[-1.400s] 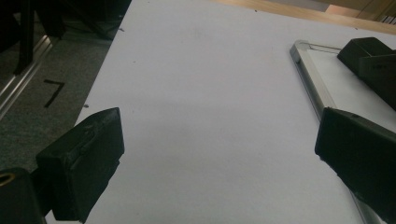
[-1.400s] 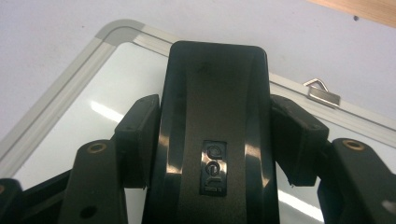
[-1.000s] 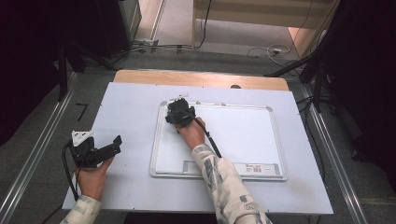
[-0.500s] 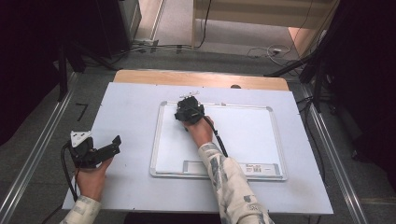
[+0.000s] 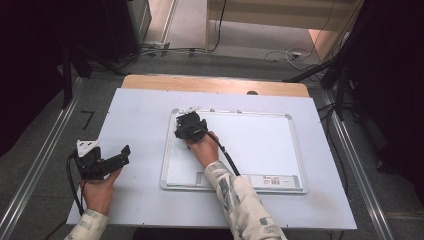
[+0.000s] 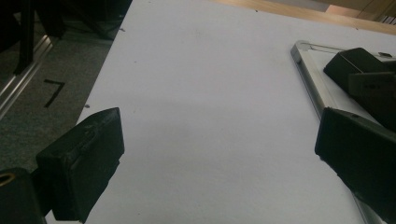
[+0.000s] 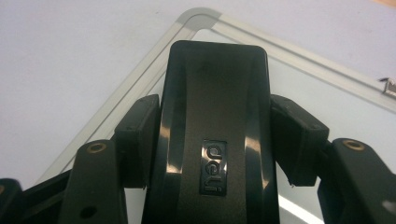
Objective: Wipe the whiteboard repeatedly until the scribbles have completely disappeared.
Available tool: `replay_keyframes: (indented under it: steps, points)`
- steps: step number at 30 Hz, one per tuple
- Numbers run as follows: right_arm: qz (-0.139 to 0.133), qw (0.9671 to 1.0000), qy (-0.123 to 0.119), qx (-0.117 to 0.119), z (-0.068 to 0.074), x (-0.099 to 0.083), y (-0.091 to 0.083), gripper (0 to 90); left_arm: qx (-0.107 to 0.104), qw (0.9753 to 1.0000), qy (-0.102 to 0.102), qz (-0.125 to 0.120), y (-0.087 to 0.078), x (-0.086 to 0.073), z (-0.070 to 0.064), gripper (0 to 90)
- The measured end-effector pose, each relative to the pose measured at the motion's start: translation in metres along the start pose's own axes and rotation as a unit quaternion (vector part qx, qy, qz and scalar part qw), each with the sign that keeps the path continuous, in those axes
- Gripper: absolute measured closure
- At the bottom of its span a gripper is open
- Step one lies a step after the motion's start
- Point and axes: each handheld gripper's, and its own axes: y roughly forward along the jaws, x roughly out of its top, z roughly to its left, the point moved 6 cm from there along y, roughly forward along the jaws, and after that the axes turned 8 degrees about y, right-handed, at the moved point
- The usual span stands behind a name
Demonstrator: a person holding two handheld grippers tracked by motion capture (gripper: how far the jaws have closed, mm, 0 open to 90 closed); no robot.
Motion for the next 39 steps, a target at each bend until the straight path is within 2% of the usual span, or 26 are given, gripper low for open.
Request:
replay_keyframes:
  steps: [9,14,26,30,35,39]
  points:
    - [0.002,0.9997,-0.016,0.016,0.011,-0.020,-0.017,36.2,0.000,1.0000,0.002,-0.001,0.000,0.000,-0.003,1.9]
    - [0.001,0.9996,-0.026,0.013,0.011,-0.027,-0.025,36.4,0.002,1.0000,0.004,0.000,0.000,0.000,-0.003,1.9]
    - [0.004,0.9994,-0.024,0.025,0.009,-0.039,-0.036,36.3,0.002,1.0000,0.006,0.001,0.000,0.000,-0.004,1.9]
    - [0.002,0.9995,-0.021,0.022,0.000,-0.042,-0.039,36.3,0.003,1.0000,0.005,0.001,-0.001,-0.001,-0.003,1.9]
    - [-0.001,0.9999,0.011,0.004,-0.031,-0.036,-0.036,36.3,0.002,1.0000,0.003,0.000,-0.001,-0.001,-0.003,1.9]
    - [-0.004,0.9995,0.028,-0.011,-0.047,-0.025,-0.027,36.3,0.001,1.0000,0.004,0.003,0.000,-0.001,-0.003,1.9]
